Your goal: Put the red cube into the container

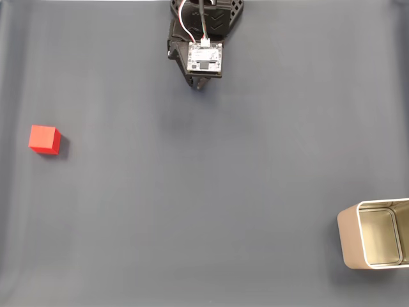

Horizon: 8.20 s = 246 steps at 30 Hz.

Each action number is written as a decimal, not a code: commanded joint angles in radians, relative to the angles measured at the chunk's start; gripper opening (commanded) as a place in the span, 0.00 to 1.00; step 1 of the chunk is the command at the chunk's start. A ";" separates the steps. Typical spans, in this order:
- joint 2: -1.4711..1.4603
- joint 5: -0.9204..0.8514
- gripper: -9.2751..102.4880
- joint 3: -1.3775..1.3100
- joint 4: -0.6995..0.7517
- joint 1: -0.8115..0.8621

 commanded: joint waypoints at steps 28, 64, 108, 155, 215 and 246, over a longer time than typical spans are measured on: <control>0.074 -0.012 0.08 0.011 0.011 -0.005; 0.074 -0.005 0.08 0.011 0.008 -0.012; -1.164 -0.288 0.08 -1.232 -0.023 0.410; -2.102 -0.709 0.44 -1.942 -0.425 0.819; -2.169 -0.554 0.11 -1.809 -0.583 0.747; -1.697 -0.097 0.08 -1.833 -0.290 -0.098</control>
